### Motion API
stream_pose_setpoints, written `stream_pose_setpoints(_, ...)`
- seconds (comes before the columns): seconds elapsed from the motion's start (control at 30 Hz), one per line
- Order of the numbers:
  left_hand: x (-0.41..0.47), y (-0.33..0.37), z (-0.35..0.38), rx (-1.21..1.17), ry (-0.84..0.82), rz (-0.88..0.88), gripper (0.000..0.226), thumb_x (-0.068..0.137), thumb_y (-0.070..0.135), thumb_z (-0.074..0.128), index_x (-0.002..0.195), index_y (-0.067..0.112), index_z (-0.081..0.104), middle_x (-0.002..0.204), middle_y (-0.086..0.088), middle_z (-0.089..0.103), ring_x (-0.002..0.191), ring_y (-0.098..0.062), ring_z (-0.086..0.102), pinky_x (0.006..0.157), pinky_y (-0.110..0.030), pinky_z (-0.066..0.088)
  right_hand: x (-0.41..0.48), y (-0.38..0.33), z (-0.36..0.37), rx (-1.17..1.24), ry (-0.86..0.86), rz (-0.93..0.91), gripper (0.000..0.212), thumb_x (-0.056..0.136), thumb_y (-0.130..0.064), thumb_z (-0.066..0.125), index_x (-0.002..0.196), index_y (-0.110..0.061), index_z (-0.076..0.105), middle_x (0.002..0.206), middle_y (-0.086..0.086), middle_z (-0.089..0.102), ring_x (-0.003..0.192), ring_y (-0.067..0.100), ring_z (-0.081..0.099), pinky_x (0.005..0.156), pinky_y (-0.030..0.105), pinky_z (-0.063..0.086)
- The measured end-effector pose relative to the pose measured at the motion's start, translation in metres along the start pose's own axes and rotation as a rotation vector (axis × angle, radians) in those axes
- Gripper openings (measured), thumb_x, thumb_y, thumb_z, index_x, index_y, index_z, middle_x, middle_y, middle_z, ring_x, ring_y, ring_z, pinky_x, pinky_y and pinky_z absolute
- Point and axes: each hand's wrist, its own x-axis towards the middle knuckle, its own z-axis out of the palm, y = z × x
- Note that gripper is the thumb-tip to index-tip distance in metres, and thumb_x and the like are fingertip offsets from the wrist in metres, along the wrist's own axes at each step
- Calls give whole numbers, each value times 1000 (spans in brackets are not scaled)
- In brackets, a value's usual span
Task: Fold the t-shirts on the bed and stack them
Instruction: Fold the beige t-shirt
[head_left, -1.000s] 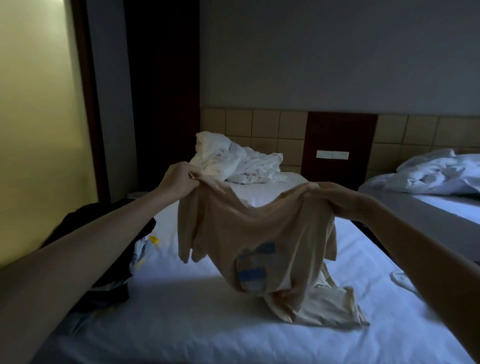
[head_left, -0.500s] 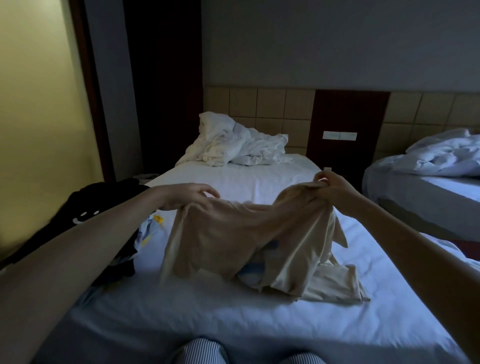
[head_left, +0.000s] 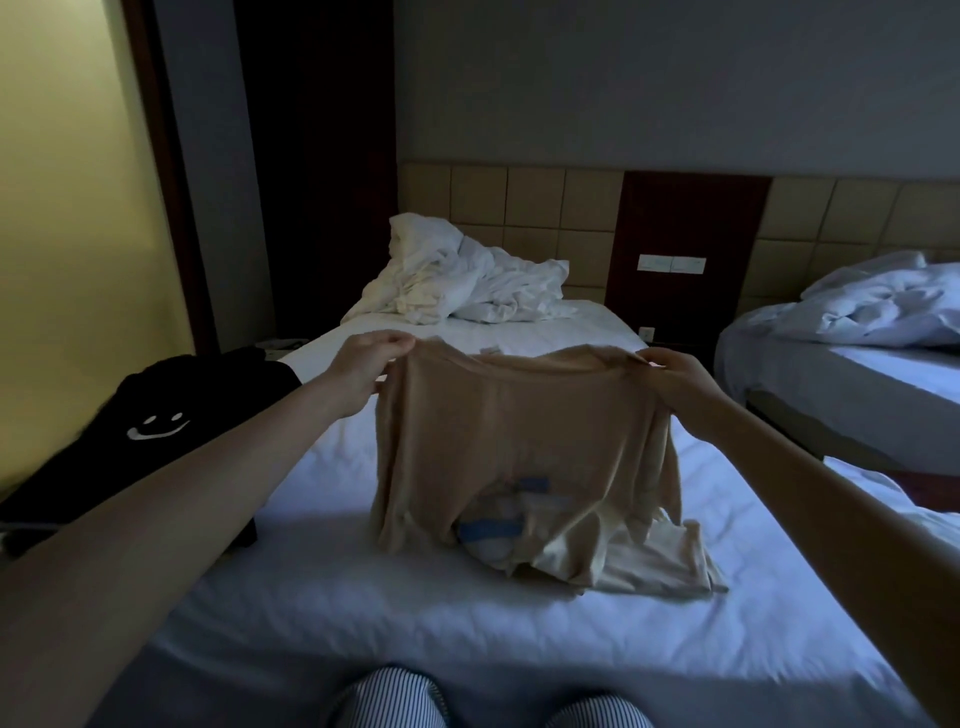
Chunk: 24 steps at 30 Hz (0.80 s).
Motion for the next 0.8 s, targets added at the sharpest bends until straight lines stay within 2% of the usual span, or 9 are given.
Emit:
stream_pose_setpoints(0.17,4,-14,1,584,-72,286,21,101,30,38,92,14,46,80,-1,49,75,-20,47,68,-32,35,1,2,12,-155,-40,-94,10,89,-15,62,93,-16,53,87,6,60,75,14,55,65,23,43)
stream_pose_setpoints(0.27,1,-8,-11,958,-219,272,35,84,51,59,92,18,52,80,4,52,74,-16,51,65,-31,36,-1,0,12,-290,-168,-148,41,85,-9,67,121,-13,47,99,2,56,95,17,55,76,23,45)
stream_pose_setpoints(0.33,1,-3,-18,1145,-255,305,27,75,44,61,81,18,55,75,2,52,72,-20,51,64,-30,35,-1,-1,10,-454,-233,-151,60,81,-8,70,132,-12,39,110,0,47,103,17,48,84,27,42)
stream_pose_setpoints(0.4,3,0,-22,1085,-166,366,19,79,17,56,63,12,50,65,-5,50,68,-26,51,63,-30,32,5,2,10,-633,-213,-184,38,78,-8,69,111,-11,51,97,-2,48,93,18,45,79,31,39)
stream_pose_setpoints(0.43,5,2,-23,992,-111,384,19,82,6,53,63,7,51,65,-7,50,68,-26,50,63,-30,32,7,1,11,-725,-166,-209,15,78,-8,65,85,-11,52,81,-3,49,82,19,46,72,31,38)
stream_pose_setpoints(0.47,6,5,-22,854,-82,372,15,86,1,50,72,2,54,69,-8,51,69,-25,51,65,-30,33,7,0,13,-771,-105,-177,20,79,-7,61,66,-12,46,67,-2,45,70,19,45,64,30,35)
stream_pose_setpoints(0.6,-5,2,-11,412,-97,220,13,97,7,45,92,16,53,85,-1,54,78,-16,53,63,-24,41,1,1,12,-202,-149,94,27,87,4,47,63,-7,54,52,5,52,47,16,51,44,25,38)
stream_pose_setpoints(0.7,-12,-6,-13,604,-247,216,15,95,23,54,106,16,62,98,-1,61,88,-16,56,72,-23,44,-4,4,8,7,-216,156,19,96,-10,44,83,-8,57,70,9,57,58,13,58,49,25,46)
stream_pose_setpoints(0.8,-20,-7,-15,1101,-487,139,50,71,61,65,101,20,65,94,3,64,83,-14,59,73,-27,43,-5,-7,-8,-30,-312,68,17,92,-25,57,106,-15,58,101,6,60,90,15,58,80,28,49)
